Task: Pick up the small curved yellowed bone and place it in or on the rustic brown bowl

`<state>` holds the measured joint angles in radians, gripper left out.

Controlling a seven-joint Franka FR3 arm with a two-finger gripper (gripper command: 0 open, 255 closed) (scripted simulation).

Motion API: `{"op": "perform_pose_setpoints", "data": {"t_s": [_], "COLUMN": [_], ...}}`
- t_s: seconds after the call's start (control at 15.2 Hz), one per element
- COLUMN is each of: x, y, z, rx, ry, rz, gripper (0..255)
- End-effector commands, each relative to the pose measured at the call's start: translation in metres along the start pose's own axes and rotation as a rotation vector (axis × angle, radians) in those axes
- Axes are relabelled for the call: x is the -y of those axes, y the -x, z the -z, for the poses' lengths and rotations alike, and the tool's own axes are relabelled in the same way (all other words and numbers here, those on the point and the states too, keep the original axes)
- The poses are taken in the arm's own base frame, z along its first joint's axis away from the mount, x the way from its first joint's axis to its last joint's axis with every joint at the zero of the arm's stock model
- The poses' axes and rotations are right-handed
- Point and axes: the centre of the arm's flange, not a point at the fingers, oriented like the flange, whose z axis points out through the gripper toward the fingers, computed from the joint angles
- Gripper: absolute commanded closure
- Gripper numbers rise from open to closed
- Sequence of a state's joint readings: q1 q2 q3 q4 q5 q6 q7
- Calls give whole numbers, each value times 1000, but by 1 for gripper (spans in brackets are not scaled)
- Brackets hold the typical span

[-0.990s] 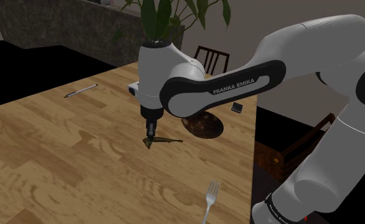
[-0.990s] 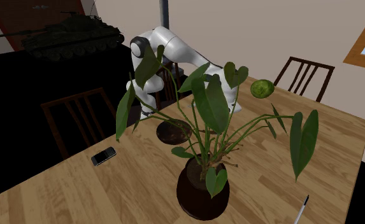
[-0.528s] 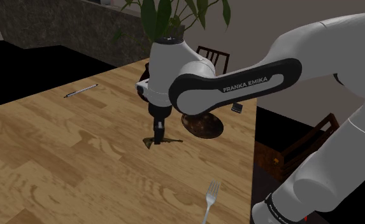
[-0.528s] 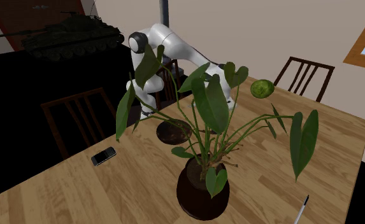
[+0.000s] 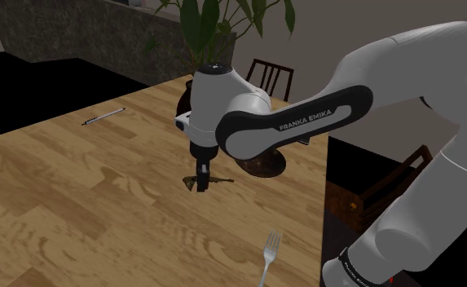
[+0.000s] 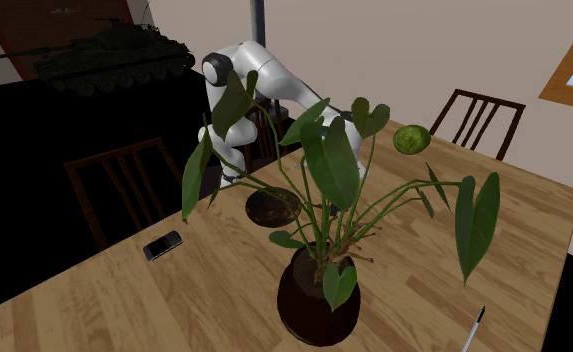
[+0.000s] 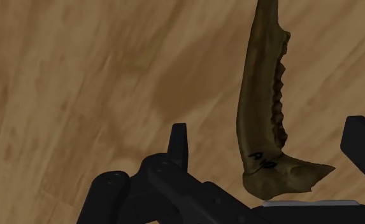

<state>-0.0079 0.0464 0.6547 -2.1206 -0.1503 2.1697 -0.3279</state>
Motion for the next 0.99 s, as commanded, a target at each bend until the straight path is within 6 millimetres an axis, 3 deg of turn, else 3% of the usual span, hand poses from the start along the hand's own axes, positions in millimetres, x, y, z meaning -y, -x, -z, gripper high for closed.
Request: {"op": "perform_pose_setpoints", "data": {"t_s": [0.0,0.26,0.33,0.92], "x": [0,0,0,0], "y": [0,0,0,0], "z": [-1,-1,-1,-1], "rx": [0,0,0,0], "ry": [0,0,0,0], "rz": [0,0,0,0], "gripper": [0,0,255,255]}}
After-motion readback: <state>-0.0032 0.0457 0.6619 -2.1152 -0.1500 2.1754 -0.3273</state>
